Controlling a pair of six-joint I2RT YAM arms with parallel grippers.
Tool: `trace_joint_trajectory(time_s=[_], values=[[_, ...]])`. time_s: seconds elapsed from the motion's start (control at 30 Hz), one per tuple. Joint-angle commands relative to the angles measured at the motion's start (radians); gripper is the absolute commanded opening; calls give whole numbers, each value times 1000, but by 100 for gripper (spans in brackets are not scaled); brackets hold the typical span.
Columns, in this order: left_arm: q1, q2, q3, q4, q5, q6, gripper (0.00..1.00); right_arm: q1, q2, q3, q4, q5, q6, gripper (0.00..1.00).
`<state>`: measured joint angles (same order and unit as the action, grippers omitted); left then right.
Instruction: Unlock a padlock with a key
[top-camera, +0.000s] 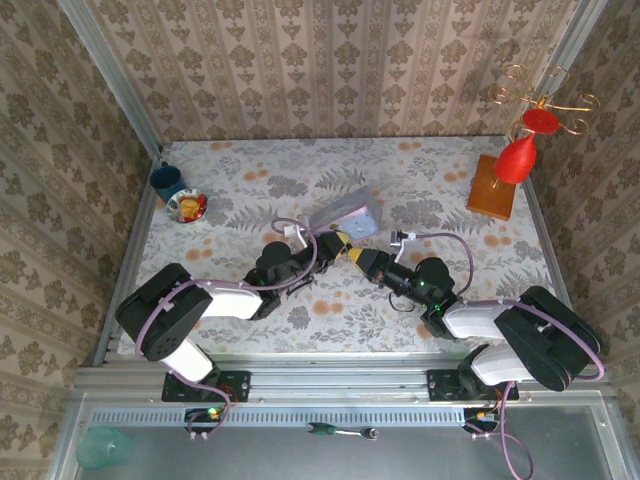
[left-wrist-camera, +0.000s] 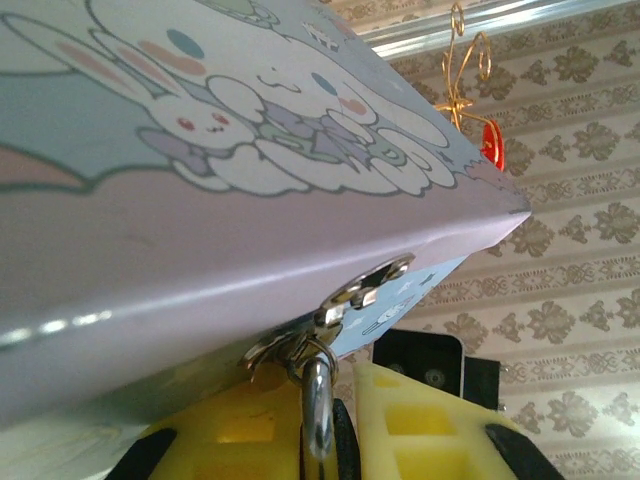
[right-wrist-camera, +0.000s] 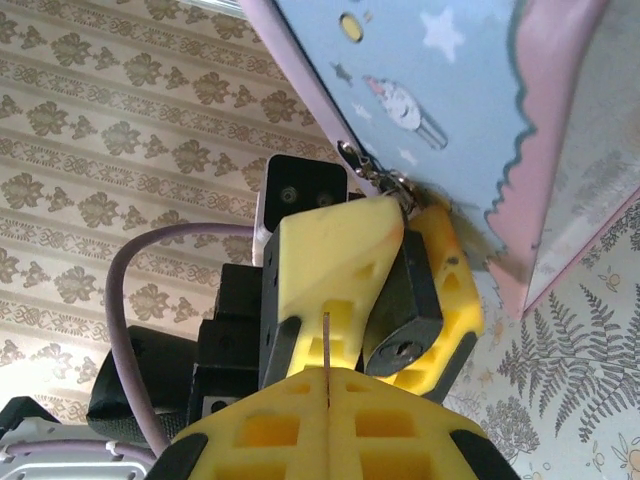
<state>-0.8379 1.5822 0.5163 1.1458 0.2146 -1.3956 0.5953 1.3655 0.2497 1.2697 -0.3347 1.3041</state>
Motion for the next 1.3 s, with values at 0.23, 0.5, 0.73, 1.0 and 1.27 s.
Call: trace_joint_trajectory(time_s=[0.23, 0.5, 0.73, 1.0, 1.27], values=[[26, -11, 5, 127, 61, -16, 0, -28, -78, -35, -125, -69, -63, 0], [37, 0, -10, 100, 76, -16, 0, -24, -48, -38, -110, -77, -67, 0], [27, 11, -13, 111, 78, -31, 0, -20, 55, -26, -5, -89, -33, 0], [30, 25, -27, 134, 77, -43, 0, -20, 54, -32, 11, -89, -26, 0], [49, 26, -42, 135, 85, -43, 0, -20, 33, -26, -17, -90, -33, 0]])
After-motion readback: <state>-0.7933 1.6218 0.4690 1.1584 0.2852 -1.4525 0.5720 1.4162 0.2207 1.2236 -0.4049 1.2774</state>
